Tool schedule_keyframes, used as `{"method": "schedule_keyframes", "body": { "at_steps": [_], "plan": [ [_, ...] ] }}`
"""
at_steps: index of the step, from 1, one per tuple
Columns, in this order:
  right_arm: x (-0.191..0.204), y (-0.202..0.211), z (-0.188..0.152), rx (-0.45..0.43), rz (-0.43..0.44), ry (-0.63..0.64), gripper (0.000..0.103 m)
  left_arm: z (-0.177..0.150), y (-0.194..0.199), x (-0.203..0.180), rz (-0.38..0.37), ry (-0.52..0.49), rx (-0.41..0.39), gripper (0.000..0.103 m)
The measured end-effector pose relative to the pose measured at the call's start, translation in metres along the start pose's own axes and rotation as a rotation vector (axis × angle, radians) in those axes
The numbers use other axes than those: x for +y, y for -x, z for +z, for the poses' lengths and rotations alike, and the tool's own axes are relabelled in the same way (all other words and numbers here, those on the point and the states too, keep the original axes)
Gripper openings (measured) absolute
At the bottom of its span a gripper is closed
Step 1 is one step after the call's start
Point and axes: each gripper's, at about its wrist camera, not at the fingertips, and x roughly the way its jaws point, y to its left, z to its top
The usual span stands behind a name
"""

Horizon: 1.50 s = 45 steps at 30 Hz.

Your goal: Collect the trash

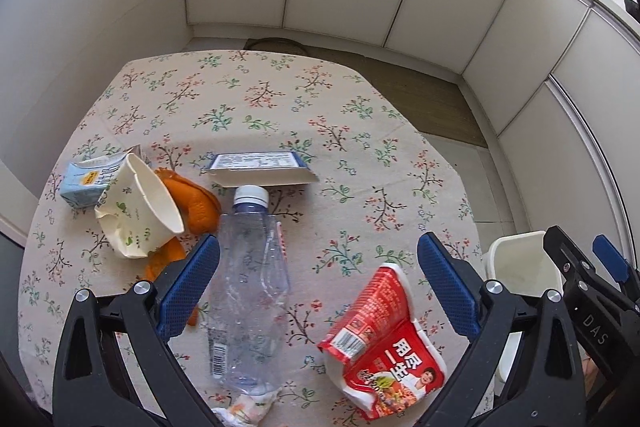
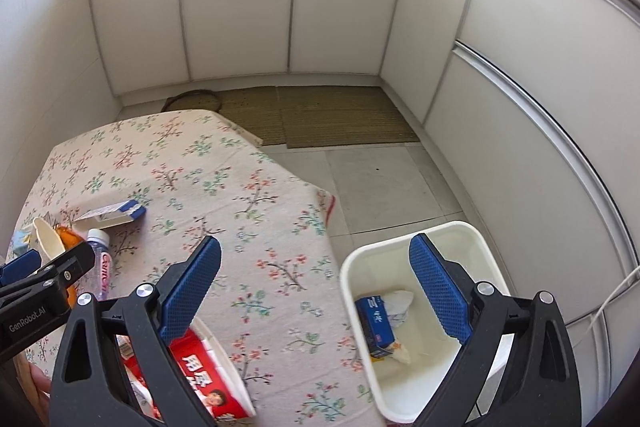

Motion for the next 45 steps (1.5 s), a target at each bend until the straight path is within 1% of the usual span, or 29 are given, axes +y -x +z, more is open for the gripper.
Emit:
{"method": "schedule_keyframes", "body": {
  "at_steps": [6,11,13,15,18,20,22,23,25,26,27,28,30,31,33,34,36,38,39,40,41,42,43,45],
  "plan": [
    [0.042,-0.003,0.001,0.011,0.051,0.04,0.092,0.003,-0.006,0.047,0.064,0.065,0.016,0.096],
    [0.08,-0.009,-0.003,0.025,0.079,0.1,0.092,0.005,-0.013,0.092,0.146,0.12,0.025,0.096],
    [0.091,-0.013,-0.005,0.033,0.083,0.119,0.092,0.008,-0.015,0.114,0.162,0.165,0.03,0.096],
    [0.1,-0.015,-0.008,0.04,0.086,0.135,0.092,0.012,-0.019,0.134,0.15,0.225,0.038,0.096],
    [0.11,-0.019,-0.012,0.049,0.084,0.161,0.092,0.017,-0.025,0.159,0.084,0.325,0.042,0.096],
    [0.112,-0.02,-0.013,0.053,0.078,0.178,0.092,0.023,-0.03,0.165,0.079,0.326,0.042,0.096],
    [0.11,-0.021,-0.013,0.056,0.075,0.182,0.092,0.032,-0.037,0.164,0.097,0.268,0.061,0.096],
    [0.108,-0.022,-0.012,0.06,0.076,0.179,0.092,0.036,-0.042,0.162,0.091,0.229,0.079,0.096],
    [0.103,-0.024,-0.011,0.07,0.084,0.168,0.092,0.045,-0.054,0.155,0.059,0.118,0.134,0.096],
    [0.102,-0.024,-0.01,0.072,0.086,0.163,0.092,0.047,-0.058,0.152,0.059,0.062,0.149,0.096],
    [0.101,-0.024,-0.01,0.078,0.081,0.156,0.092,0.049,-0.062,0.149,0.058,-0.015,0.16,0.096],
    [0.1,-0.025,-0.01,0.08,0.084,0.155,0.092,0.049,-0.066,0.146,0.051,-0.088,0.172,0.096],
    [0.1,-0.026,-0.011,0.09,0.092,0.161,0.092,0.044,-0.075,0.145,0.033,-0.189,0.208,0.096],
    [0.1,-0.027,-0.011,0.093,0.095,0.164,0.092,0.04,-0.079,0.145,0.026,-0.225,0.223,0.096],
    [0.101,-0.028,-0.012,0.096,0.096,0.169,0.092,0.032,-0.079,0.141,0.018,-0.282,0.209,0.094],
    [0.101,-0.028,-0.012,0.098,0.095,0.169,0.092,0.029,-0.078,0.138,-0.004,-0.296,0.21,0.088],
    [0.101,-0.03,-0.011,0.101,0.099,0.163,0.092,0.024,-0.073,0.132,-0.058,-0.307,0.216,0.083],
    [0.101,-0.03,-0.011,0.107,0.109,0.155,0.092,0.019,-0.066,0.121,-0.057,-0.341,0.209,0.072],
    [0.101,-0.03,-0.011,0.109,0.113,0.155,0.092,0.018,-0.063,0.118,-0.052,-0.349,0.206,0.069],
    [0.102,-0.029,-0.011,0.109,0.116,0.156,0.092,0.017,-0.059,0.116,-0.057,-0.346,0.203,0.062],
    [0.103,-0.028,-0.012,0.108,0.117,0.16,0.092,0.017,-0.055,0.114,-0.067,-0.337,0.201,0.046],
    [0.104,-0.027,-0.012,0.107,0.118,0.164,0.092,0.017,-0.052,0.112,-0.078,-0.33,0.203,0.032],
    [0.105,-0.026,-0.012,0.106,0.119,0.168,0.092,0.016,-0.05,0.11,-0.086,-0.318,0.211,0.009],
    [0.107,-0.025,-0.012,0.105,0.121,0.173,0.092,0.014,-0.046,0.107,-0.071,-0.312,0.211,0.004]
  ]
}}
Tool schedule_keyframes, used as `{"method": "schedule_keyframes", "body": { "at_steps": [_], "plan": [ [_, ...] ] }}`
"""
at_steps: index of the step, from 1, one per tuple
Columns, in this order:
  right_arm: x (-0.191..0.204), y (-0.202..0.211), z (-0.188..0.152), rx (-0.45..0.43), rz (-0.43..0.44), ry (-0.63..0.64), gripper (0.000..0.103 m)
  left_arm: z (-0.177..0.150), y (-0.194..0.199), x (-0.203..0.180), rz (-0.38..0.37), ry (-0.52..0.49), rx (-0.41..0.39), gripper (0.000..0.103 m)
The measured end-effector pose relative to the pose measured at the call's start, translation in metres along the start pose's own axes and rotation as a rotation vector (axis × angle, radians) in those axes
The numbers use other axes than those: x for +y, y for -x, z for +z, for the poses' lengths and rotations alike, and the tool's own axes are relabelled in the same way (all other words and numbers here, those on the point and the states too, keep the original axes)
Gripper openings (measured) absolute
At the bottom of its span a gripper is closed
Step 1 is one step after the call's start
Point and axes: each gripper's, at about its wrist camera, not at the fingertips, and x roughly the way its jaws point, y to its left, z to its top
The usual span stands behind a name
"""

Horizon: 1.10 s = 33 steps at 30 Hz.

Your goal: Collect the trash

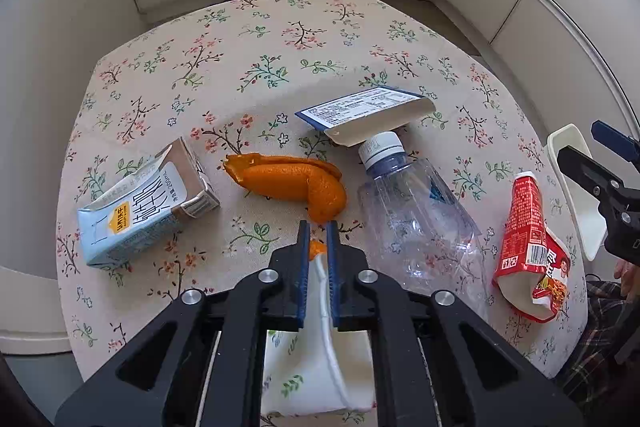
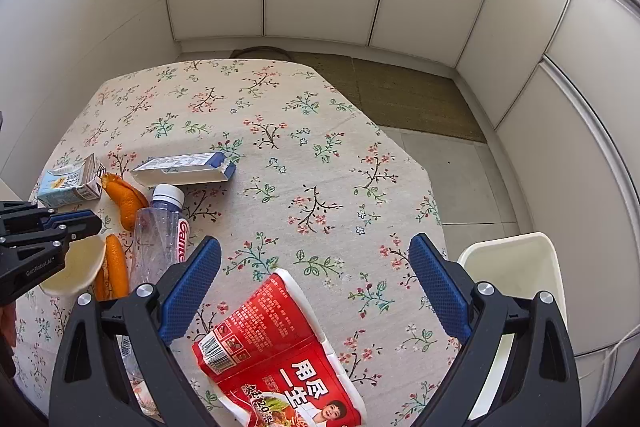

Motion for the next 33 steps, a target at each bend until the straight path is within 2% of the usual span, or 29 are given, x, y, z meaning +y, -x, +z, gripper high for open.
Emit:
{"method": "schedule_keyframes", "body": {
  "at_steps": [4,6,7,8,10,14,16,19,25,27,28,29,31,33],
  "plan": [
    [0.001,0.0,-0.002,0.012,0.008,0.005,0.092,-0.01,-0.006,0.0,0.0,0.016,0.059,0.005],
    [0.001,0.001,-0.003,0.017,0.012,0.008,0.092,-0.014,-0.001,0.004,0.013,0.029,0.059,0.005],
    [0.001,0.001,-0.003,0.018,0.015,0.01,0.092,-0.015,0.004,0.005,0.012,0.028,0.047,0.012],
    [0.002,0.002,-0.003,0.017,0.018,0.012,0.092,-0.015,0.01,0.005,0.009,0.025,0.038,0.047],
    [0.002,0.005,-0.003,0.015,0.027,0.016,0.092,-0.017,0.03,0.003,-0.003,-0.006,0.013,0.097],
    [0.005,0.014,-0.005,0.007,0.047,0.042,0.092,-0.026,0.063,-0.01,-0.016,-0.16,-0.03,0.096],
    [0.006,0.017,-0.007,0.003,0.046,0.053,0.092,-0.029,0.062,-0.008,0.0,-0.184,-0.027,0.096],
    [0.005,0.019,-0.01,0.006,0.043,0.061,0.092,-0.033,0.043,-0.002,0.028,-0.195,0.044,0.096],
    [-0.003,0.023,-0.019,0.016,0.028,0.079,0.092,-0.051,0.014,-0.016,0.003,-0.355,0.126,0.096],
    [-0.006,0.022,-0.021,0.024,0.021,0.079,0.092,-0.053,0.002,-0.018,-0.002,-0.372,0.152,0.089],
    [-0.007,0.021,-0.022,0.029,0.016,0.077,0.092,-0.055,-0.003,-0.018,-0.026,-0.369,0.177,0.076],
    [-0.009,0.021,-0.022,0.031,0.014,0.075,0.092,-0.057,-0.008,-0.021,-0.046,-0.373,0.204,0.074],
    [-0.011,0.02,-0.022,0.031,0.013,0.07,0.092,-0.06,-0.009,-0.027,-0.035,-0.399,0.206,0.073],
    [-0.013,0.021,-0.022,0.029,0.013,0.067,0.092,-0.061,-0.004,-0.031,-0.043,-0.394,0.2,0.067]
  ]
}}
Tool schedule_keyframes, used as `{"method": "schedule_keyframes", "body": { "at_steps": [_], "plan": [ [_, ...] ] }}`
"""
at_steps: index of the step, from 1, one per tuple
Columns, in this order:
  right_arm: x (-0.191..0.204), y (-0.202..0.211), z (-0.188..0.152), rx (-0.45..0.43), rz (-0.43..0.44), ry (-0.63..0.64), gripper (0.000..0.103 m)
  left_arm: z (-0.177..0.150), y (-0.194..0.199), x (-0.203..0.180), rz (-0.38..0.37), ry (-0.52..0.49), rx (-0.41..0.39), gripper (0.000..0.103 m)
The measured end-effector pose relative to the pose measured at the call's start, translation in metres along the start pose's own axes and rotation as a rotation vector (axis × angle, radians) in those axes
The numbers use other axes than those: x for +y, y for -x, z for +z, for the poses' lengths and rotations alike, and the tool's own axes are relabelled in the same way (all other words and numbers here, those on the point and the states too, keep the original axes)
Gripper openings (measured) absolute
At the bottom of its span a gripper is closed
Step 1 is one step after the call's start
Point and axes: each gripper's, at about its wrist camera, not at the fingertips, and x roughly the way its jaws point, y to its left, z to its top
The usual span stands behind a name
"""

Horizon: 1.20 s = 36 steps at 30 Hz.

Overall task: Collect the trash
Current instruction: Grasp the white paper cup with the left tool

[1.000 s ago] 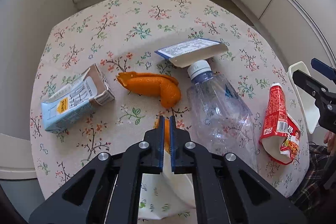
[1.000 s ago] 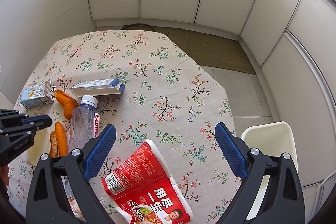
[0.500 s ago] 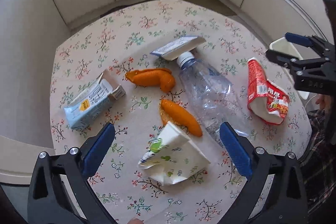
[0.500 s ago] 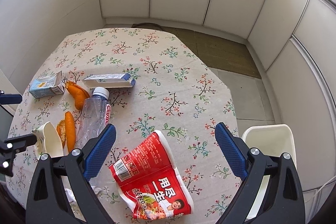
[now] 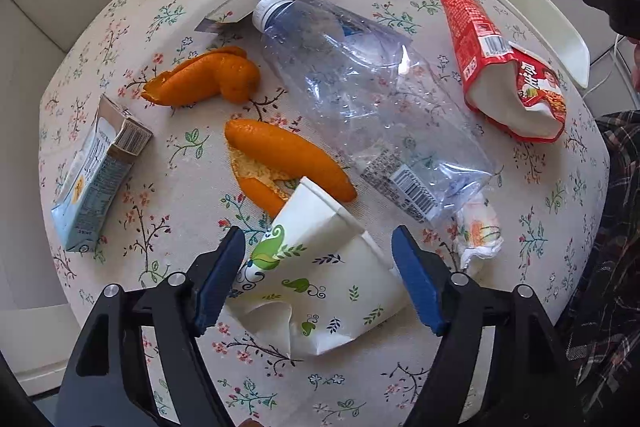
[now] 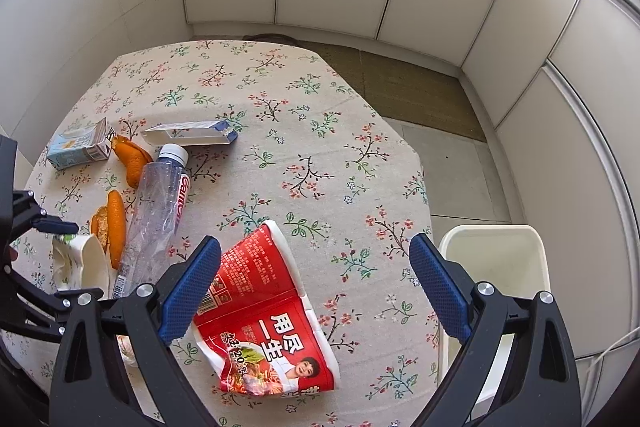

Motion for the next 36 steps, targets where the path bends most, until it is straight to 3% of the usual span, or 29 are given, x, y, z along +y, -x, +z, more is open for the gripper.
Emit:
{"method": "schedule_keyframes", "body": {
  "at_steps": [3,5,6,9,11,12,14,16,19,21,24,26,31,32,34,36],
  "plan": [
    [0.0,0.002,0.0,-0.003,0.012,0.002,0.092,-0.004,0.009,-0.002,0.014,0.046,-0.027,0.049],
    [0.002,0.005,-0.001,-0.005,0.028,0.009,0.092,-0.007,0.017,0.0,0.014,0.092,-0.048,0.005],
    [0.003,0.006,-0.001,-0.006,0.036,0.011,0.092,-0.01,0.021,0.002,0.027,0.116,-0.057,0.004],
    [0.006,0.009,-0.004,-0.006,0.057,0.02,0.092,-0.017,0.027,0.001,0.04,0.148,-0.067,0.005],
    [0.009,0.011,-0.006,-0.005,0.061,0.027,0.092,-0.019,0.03,0.004,0.061,0.182,-0.067,0.014],
    [0.009,0.011,-0.008,-0.005,0.061,0.031,0.092,-0.021,0.036,0.007,0.084,0.215,-0.076,0.023],
    [0.008,0.013,-0.01,-0.006,0.062,0.034,0.092,-0.026,0.055,0.014,0.124,0.305,-0.102,0.08],
    [0.007,0.012,-0.01,-0.003,0.07,0.024,0.092,-0.04,0.076,0.029,0.167,0.537,-0.139,0.093],
    [0.007,0.013,-0.008,0.002,0.094,0.008,0.092,-0.083,0.081,0.055,0.077,0.915,-0.151,0.093],
    [0.01,0.016,-0.008,-0.003,0.106,0.009,0.092,-0.115,0.074,0.059,0.098,1.088,-0.123,0.093],
    [0.017,0.02,-0.008,-0.013,0.119,0.018,0.092,-0.137,0.057,0.061,0.03,1.247,-0.095,0.093],
    [0.022,0.022,-0.008,-0.018,0.127,0.023,0.092,-0.145,0.045,0.058,-0.064,1.334,-0.109,0.093],
    [0.029,0.021,-0.008,-0.022,0.114,0.043,0.092,-0.152,0.013,0.054,-0.222,1.495,-0.108,0.089],
    [0.029,0.019,-0.008,-0.019,0.107,0.043,0.092,-0.149,0.014,0.054,-0.201,1.492,-0.118,0.089],
    [0.025,0.016,-0.008,-0.013,0.091,0.034,0.092,-0.135,0.017,0.055,-0.201,1.446,-0.165,0.073],
    [0.019,0.013,-0.008,-0.004,0.081,0.018,0.092,-0.119,0.015,0.053,-0.212,1.39,-0.175,0.066]
  ]
}}
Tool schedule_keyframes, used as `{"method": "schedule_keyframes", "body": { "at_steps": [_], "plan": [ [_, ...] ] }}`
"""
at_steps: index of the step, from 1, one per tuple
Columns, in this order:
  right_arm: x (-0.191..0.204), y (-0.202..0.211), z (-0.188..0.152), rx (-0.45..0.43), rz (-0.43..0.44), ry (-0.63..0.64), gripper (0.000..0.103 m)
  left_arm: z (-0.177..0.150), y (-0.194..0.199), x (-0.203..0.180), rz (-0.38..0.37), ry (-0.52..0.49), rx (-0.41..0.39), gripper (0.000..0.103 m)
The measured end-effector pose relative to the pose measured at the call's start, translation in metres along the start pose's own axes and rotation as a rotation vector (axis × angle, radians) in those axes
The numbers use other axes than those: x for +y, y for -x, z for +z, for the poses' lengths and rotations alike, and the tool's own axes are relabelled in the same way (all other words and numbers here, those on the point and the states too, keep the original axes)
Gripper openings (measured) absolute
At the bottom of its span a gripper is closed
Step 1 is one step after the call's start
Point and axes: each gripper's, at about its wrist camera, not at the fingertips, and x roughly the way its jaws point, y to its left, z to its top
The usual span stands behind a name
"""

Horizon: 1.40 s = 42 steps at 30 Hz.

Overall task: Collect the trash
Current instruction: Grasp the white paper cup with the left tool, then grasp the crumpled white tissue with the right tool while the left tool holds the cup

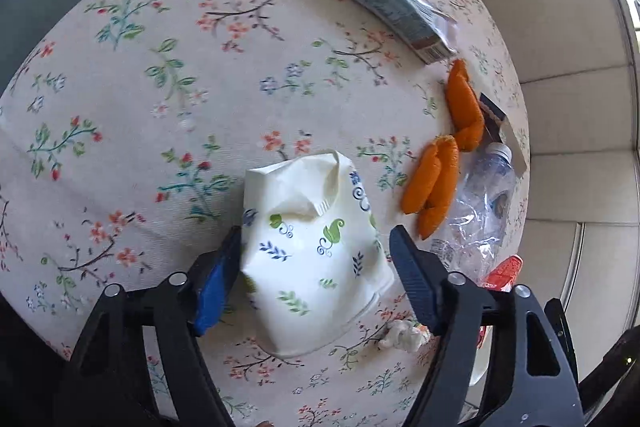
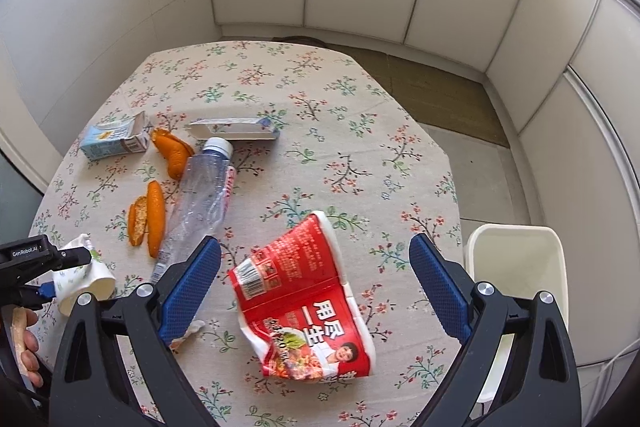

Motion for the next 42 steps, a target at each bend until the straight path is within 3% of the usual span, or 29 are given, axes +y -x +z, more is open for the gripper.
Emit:
{"method": "schedule_keyframes", "body": {
  "at_steps": [2,6,14,17,20,24,29,31,33,42],
  "plan": [
    [-0.005,-0.004,0.0,0.022,0.01,-0.017,0.092,-0.001,-0.009,-0.01,-0.015,-0.038,0.026,0.043],
    [-0.001,-0.01,-0.006,0.097,0.1,-0.016,0.092,-0.01,-0.008,-0.029,-0.059,-0.143,0.013,0.029],
    [0.049,-0.023,-0.037,0.298,0.326,0.066,0.092,-0.004,0.059,-0.042,-0.062,-0.287,-0.216,0.029],
    [0.065,-0.035,-0.052,0.363,0.355,0.003,0.092,0.004,0.074,-0.039,-0.069,-0.286,-0.258,0.029],
    [0.073,-0.049,-0.063,0.384,0.331,-0.087,0.085,0.007,0.075,-0.037,-0.081,-0.272,-0.255,0.03],
    [0.085,-0.063,-0.068,0.381,0.28,-0.122,0.068,0.006,0.071,-0.034,-0.086,-0.269,-0.222,0.03],
    [0.085,-0.075,-0.066,0.395,0.305,-0.173,0.059,0.01,0.062,-0.034,-0.082,-0.269,-0.209,0.031],
    [0.087,-0.074,-0.065,0.39,0.325,-0.158,0.048,0.013,0.058,-0.033,-0.08,-0.263,-0.198,0.031],
    [0.089,-0.075,-0.068,0.39,0.344,-0.145,0.044,0.013,0.055,-0.031,-0.08,-0.258,-0.19,0.031],
    [0.082,-0.054,-0.063,0.338,0.432,-0.14,0.04,0.012,0.066,-0.035,-0.074,-0.278,-0.235,0.031]
  ]
}}
